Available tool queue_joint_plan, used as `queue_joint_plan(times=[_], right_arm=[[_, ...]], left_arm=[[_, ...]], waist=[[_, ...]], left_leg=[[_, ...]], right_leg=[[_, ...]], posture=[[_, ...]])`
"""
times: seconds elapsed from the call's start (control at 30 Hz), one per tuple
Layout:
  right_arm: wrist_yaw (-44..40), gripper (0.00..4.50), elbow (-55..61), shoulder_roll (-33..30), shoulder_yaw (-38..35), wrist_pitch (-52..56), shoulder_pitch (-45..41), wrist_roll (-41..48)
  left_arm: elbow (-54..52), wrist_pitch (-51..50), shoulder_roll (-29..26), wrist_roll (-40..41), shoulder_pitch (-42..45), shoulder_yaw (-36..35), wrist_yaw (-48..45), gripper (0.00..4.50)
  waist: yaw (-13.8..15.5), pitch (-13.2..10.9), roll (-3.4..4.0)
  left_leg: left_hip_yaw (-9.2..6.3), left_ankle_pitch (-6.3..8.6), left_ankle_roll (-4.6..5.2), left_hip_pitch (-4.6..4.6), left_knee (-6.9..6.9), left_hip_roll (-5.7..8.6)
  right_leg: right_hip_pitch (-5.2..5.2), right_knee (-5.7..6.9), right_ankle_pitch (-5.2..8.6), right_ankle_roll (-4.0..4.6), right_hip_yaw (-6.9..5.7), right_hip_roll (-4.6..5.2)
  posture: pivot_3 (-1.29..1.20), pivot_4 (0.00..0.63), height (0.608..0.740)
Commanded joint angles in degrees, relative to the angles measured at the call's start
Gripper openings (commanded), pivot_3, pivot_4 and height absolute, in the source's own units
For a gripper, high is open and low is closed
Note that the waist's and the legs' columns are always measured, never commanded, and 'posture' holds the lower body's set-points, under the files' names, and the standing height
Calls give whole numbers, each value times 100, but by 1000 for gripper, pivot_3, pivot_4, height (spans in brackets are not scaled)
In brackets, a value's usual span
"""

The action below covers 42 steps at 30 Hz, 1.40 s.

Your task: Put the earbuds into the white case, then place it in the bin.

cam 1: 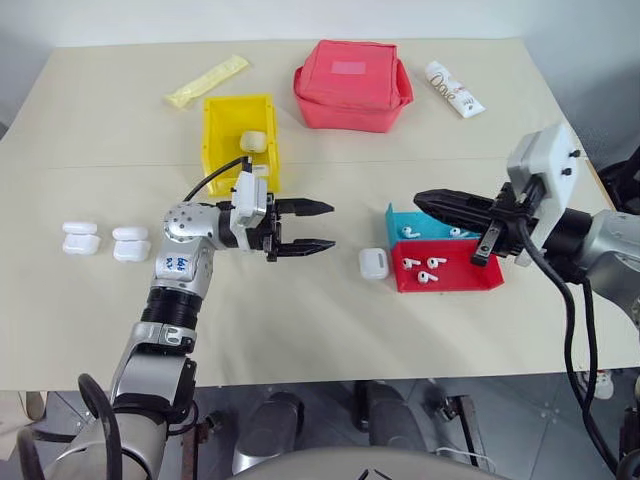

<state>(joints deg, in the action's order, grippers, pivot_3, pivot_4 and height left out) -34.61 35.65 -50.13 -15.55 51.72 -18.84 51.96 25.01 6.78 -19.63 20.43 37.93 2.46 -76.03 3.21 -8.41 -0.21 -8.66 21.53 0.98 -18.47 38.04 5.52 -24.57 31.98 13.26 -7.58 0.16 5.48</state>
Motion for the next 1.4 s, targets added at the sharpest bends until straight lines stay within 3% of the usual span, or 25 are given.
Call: queue_joint_plan(times=[0.03, 0.23, 0.4, 0.53, 0.67, 0.83, 1.17, 1.4], right_arm=[[-185, 34, 204, -149, -401, -74, 265, 168], [-329, 34, 290, -334, -629, -48, 908, 144], [-423, 200, 488, -523, -1296, 64, 1649, 251], [-675, 1249, 725, -445, -1944, 9, 2231, 528], [-958, 2605, 877, -332, -2695, -29, 2916, 840], [-828, 4433, 1057, -205, -3097, -15, 3532, 878], [-527, 4487, 1613, 204, -3370, -282, 4397, 1146], [-320, 4487, 1863, 387, -3358, -563, 4773, 1153]], left_arm=[[-111, 114, -48, 0, -62, -35, 26, 2712], [-447, -10, 37, -292, -291, 300, 265, 2712], [-1028, -403, 158, -334, -315, 525, 589, 2712], [-1270, -577, 197, -487, -333, 644, 891, 2712], [-1415, -656, 158, -602, -274, 798, 953, 2712], [-1865, -1270, -27, -1060, 10, 1239, 1134, 2712], [-2780, -3492, -343, -2340, 968, 2524, 1355, 2712], [-3103, -4844, -106, -2796, 1583, 3270, 1337, 2712]], waist=[[2, 0, 0], [1, 0, 0], [92, -2, -3], [131, -2, -3], [144, -3, -5], [160, -4, -7], [157, -5, -9], [157, -10, -15]], left_leg=[[1, 0, 0, -2, 0, 2], [3, 0, 0, 3, 1, 1], [4, 0, 1, 0, 5, 1], [8, 0, 0, 5, 2, -2], [13, 0, 0, 6, 3, -2], [15, 0, 1, 8, 3, -1], [19, 0, 2, 10, 2, -3], [18, 1, 4, 7, 1, -1]], right_leg=[[-1, 0, 0, 0, 1, 2], [2, 2, 0, 0, 3, 3], [3, 1, -2, -3, 6, 4], [4, 0, -2, -4, 10, 3], [6, 2, -3, -5, 13, -1], [8, -1, -4, -7, 15, 1], [9, 3, -5, -9, 20, -4], [10, 1, -5, -9, 20, -4]], posture=[[0, 150, 740], [0, 150, 740], [0, 150, 740], [0, 150, 740], [0, 150, 740], [0, 150, 740], [0, 150, 740], [0, 150, 740]])
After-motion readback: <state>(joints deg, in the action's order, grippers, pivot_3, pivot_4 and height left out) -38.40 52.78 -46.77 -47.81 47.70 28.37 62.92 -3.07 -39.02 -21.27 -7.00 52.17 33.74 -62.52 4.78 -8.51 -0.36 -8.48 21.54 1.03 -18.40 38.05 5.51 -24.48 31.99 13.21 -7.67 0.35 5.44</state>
